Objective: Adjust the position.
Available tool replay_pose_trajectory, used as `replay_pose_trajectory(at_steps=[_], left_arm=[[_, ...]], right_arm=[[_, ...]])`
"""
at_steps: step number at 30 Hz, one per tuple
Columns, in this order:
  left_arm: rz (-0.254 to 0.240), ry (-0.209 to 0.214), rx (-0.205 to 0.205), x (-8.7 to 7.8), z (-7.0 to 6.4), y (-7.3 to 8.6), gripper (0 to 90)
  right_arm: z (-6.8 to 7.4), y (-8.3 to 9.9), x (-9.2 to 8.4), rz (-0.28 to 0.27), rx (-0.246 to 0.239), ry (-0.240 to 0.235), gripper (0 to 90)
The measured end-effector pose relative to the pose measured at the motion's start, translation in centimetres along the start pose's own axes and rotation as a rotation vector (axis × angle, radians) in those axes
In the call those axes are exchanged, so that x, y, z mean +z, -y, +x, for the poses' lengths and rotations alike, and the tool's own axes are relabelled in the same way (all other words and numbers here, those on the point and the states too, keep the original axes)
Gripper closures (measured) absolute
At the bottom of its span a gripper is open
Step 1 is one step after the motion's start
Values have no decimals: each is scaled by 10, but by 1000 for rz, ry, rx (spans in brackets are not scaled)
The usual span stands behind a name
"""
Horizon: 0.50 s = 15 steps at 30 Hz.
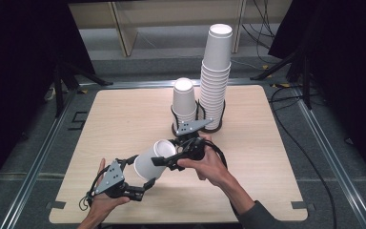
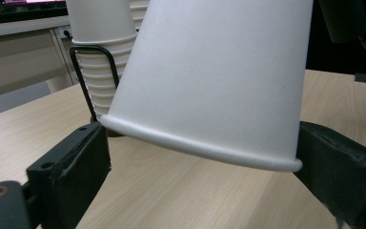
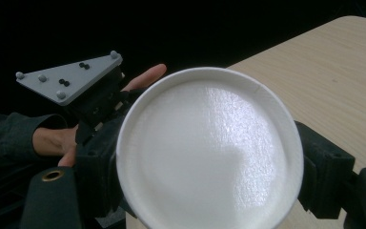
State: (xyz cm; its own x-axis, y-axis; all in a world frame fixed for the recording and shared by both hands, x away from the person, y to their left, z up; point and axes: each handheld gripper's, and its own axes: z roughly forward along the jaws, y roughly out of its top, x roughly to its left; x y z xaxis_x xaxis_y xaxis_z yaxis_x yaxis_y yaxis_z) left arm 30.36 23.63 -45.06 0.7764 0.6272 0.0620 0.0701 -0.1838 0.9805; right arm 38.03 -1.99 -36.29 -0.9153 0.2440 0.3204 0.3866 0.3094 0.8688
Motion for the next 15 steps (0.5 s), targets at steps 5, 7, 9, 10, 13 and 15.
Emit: replay_pose_trajectory(at_steps=[5, 7, 9, 10, 13, 15], left_arm=[[-7, -14, -5, 1, 0, -1, 35], [-30, -21, -7, 2, 0, -1, 16], [-40, -18, -12, 3, 0, -1, 0], [-14, -27, -4, 1, -1, -2, 0], [-13, -20, 2, 1, -1, -2, 0], [-18, -17, -3, 2, -2, -2, 0]], right_arm=[[1, 0, 2, -9, -7, -8, 248], [2, 1, 3, -14, 19, -33, 248], [2, 1, 3, -18, 21, -41, 248], [2, 1, 4, -19, 20, -47, 248], [2, 1, 6, -21, 11, -48, 248], [2, 2, 7, -25, 21, -60, 248]])
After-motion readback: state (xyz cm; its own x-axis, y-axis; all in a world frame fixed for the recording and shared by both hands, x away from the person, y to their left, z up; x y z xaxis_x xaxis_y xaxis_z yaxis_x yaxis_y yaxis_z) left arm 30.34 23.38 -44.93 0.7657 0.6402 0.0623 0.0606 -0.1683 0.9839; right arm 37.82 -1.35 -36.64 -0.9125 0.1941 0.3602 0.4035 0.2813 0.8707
